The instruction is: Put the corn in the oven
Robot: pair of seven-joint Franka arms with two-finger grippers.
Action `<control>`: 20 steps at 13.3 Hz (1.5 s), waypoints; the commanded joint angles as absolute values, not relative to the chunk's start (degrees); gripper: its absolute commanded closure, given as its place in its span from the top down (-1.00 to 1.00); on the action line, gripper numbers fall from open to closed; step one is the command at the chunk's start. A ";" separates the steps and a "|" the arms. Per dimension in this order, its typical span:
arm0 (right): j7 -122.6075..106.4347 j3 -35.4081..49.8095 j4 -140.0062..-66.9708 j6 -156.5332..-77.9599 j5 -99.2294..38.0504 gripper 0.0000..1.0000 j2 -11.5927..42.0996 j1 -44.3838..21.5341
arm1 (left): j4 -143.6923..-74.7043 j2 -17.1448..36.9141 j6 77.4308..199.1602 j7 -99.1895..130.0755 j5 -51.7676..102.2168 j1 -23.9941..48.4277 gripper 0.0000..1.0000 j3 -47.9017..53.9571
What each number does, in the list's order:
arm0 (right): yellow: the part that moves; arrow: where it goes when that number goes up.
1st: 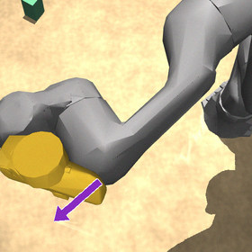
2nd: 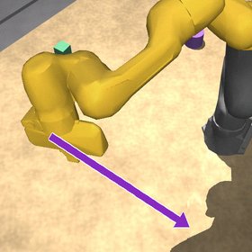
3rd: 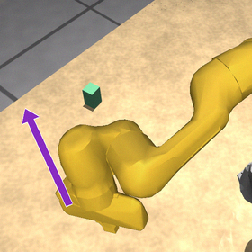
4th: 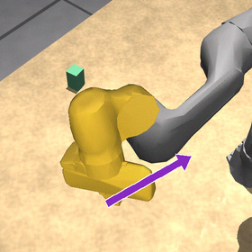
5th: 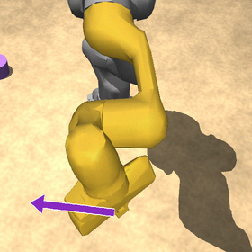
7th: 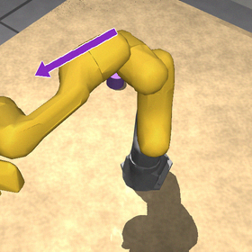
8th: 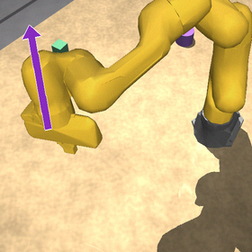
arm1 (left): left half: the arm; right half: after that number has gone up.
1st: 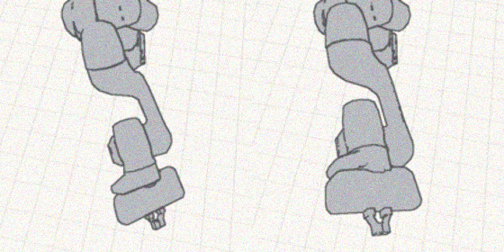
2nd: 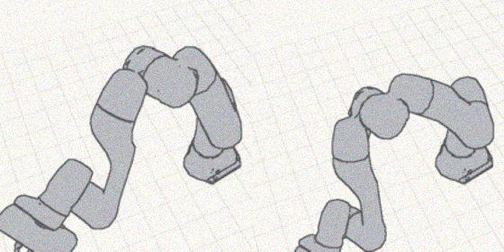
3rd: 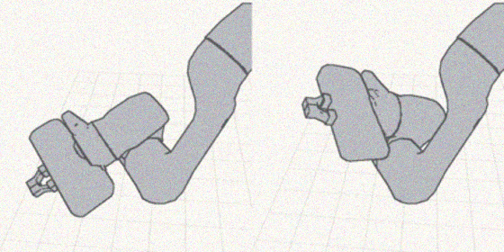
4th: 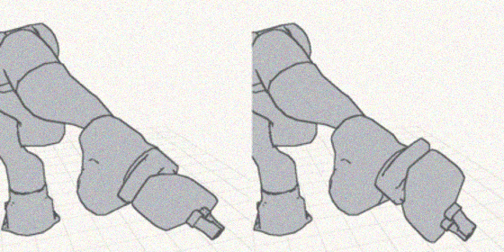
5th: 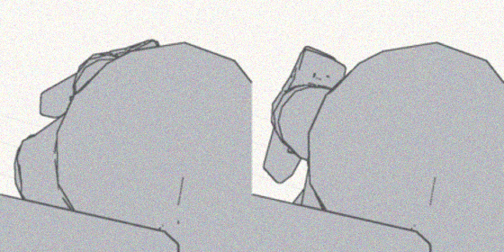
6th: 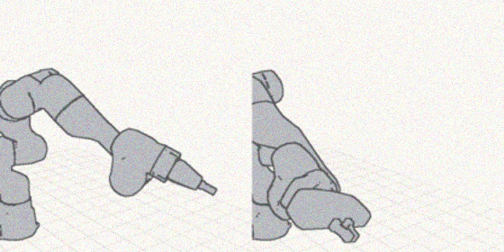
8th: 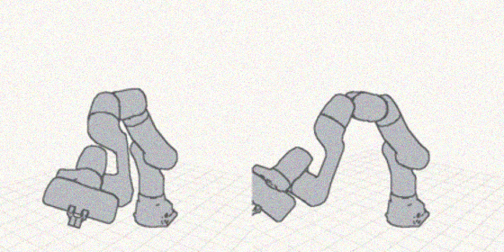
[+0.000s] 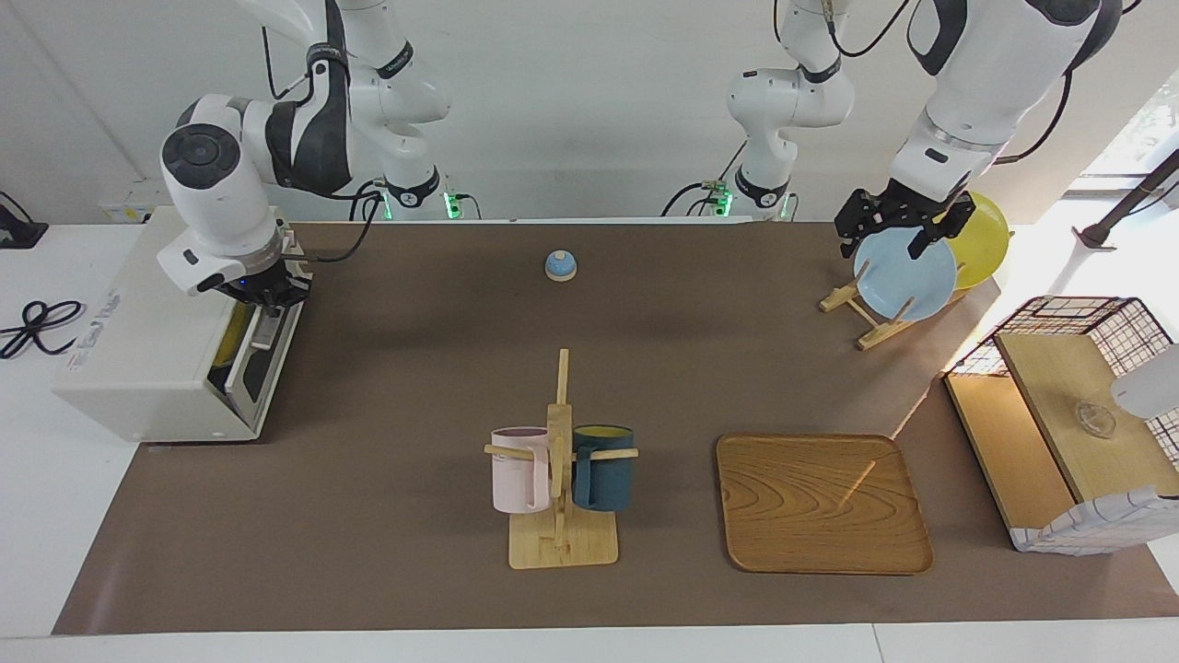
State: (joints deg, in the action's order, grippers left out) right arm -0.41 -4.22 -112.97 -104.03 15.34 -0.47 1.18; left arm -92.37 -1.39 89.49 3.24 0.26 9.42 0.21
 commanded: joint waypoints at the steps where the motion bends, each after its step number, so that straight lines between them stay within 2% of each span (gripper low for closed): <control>1: -2.28 -4.31 -113.91 -103.71 16.17 -1.00 0.00 2.20 | -93.08 -2.20 89.65 2.99 -0.18 8.96 1.00 0.53; 2: -2.29 -4.39 -113.82 -103.36 16.08 -1.00 -0.44 2.20 | -92.99 -2.20 89.65 2.99 -0.18 8.96 1.00 0.53; 3: -2.63 -4.39 -113.73 -102.58 15.47 -0.73 -1.14 2.28 | -92.99 -2.20 89.65 2.99 -0.18 8.96 1.00 0.53; 5: -6.05 -4.57 -113.73 -101.61 14.94 -0.55 -2.46 2.46 | -92.99 -2.20 89.65 2.99 -0.18 8.96 1.00 0.53; 7: -6.85 -4.40 -112.68 -99.51 14.85 -0.22 -3.68 2.81 | -93.08 -2.20 89.65 2.99 -0.18 8.96 1.00 0.53; 8: -6.77 -4.22 -110.15 -96.79 13.11 0.03 -3.95 2.38 | -93.08 -2.20 89.65 2.99 -0.18 8.96 1.00 0.53; 10: -6.77 -3.96 -104.35 -91.60 9.42 0.34 -3.17 2.29 | -92.99 -2.20 89.65 2.99 -0.18 8.96 1.00 0.53; 11: -6.77 -3.96 -103.20 -91.23 6.45 0.88 -3.16 2.29 | -93.08 -2.20 89.65 2.99 -0.18 8.96 1.00 0.53; 12: -6.59 -3.96 -101.70 -90.71 3.11 1.00 -3.08 2.29 | -92.99 -2.20 89.65 2.99 -0.18 8.96 1.00 0.53; 16: -6.24 -3.87 -92.74 -85.87 0.27 1.00 0.17 2.20 | -92.99 -2.20 89.65 2.99 -0.18 8.96 1.00 0.53; 20: -4.84 -3.25 -92.46 -85.17 0.09 1.00 -0.09 0.70 | -92.99 -2.20 89.65 2.99 -0.18 8.96 1.00 0.53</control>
State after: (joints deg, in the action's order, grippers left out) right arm -5.08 -3.64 -94.24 -86.84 1.16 -1.02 1.00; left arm -92.37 -1.39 89.49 3.24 0.26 9.42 0.21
